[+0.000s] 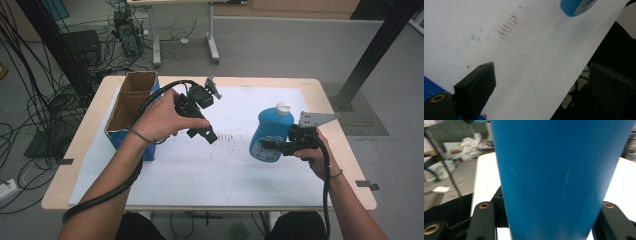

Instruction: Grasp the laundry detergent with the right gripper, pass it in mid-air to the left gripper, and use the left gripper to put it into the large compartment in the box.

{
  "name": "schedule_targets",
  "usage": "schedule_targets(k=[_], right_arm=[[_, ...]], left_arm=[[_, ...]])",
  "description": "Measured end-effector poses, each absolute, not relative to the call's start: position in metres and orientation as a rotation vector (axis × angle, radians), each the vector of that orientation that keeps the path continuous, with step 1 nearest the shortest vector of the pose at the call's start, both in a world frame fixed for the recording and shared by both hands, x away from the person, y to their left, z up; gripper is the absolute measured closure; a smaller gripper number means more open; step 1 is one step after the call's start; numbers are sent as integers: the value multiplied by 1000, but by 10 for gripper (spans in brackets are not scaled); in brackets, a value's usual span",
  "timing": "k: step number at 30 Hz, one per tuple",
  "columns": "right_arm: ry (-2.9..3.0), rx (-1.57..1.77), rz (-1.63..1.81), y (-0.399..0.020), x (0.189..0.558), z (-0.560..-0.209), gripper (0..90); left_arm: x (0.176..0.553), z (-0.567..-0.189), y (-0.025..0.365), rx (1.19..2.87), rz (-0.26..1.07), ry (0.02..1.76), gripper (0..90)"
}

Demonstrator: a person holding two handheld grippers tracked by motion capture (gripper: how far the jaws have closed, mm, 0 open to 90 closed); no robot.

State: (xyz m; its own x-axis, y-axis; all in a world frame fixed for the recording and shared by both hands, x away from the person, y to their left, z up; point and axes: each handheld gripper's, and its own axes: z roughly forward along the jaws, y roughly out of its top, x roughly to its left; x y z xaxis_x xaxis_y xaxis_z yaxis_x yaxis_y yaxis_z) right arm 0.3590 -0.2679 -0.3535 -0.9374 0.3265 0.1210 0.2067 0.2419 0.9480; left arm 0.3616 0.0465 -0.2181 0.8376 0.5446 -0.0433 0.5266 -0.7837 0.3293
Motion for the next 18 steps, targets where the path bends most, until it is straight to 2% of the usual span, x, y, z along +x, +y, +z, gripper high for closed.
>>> schedule_targets(k=[18], right_arm=[[2550, 279, 1834, -226, 347, -335, 447]], left_arm=[[353, -203, 30, 2762, 61, 526, 90]])
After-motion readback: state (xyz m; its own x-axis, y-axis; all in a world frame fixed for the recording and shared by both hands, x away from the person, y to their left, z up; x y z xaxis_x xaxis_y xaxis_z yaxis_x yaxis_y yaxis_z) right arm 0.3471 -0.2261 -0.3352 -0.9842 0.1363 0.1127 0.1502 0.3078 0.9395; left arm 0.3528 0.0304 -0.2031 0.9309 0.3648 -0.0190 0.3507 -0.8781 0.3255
